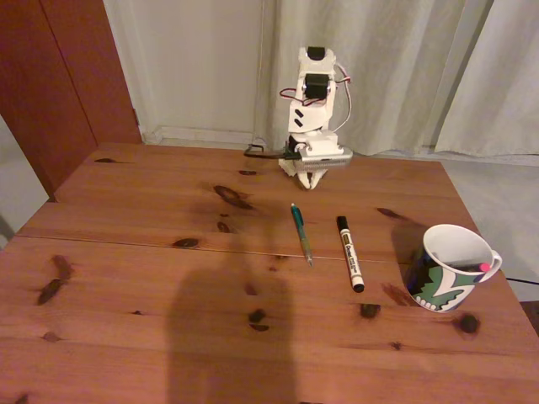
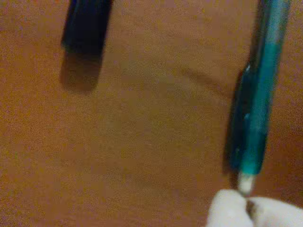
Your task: Clean up the desk and place the pens and markers into the cup
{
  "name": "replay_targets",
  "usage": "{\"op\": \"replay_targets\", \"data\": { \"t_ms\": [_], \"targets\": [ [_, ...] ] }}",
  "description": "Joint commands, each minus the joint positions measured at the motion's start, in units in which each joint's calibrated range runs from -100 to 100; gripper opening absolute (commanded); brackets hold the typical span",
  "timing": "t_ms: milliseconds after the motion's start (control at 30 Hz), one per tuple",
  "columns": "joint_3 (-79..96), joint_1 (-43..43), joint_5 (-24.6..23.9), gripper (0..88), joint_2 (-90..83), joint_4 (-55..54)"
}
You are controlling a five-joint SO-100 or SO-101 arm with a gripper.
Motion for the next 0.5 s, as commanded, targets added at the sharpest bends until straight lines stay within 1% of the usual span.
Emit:
{"op": "replay_targets", "data": {
  "t_ms": [0, 200, 467],
  "targets": [
    [-12.46, -0.44, -1.37, 0.8, 12.59, 0.16],
    [-23.55, -0.2, -1.79, 0.8, 26.82, 0.16],
    [-32.21, 0.12, -1.79, 1.5, 37.25, 0.16]
  ]
}}
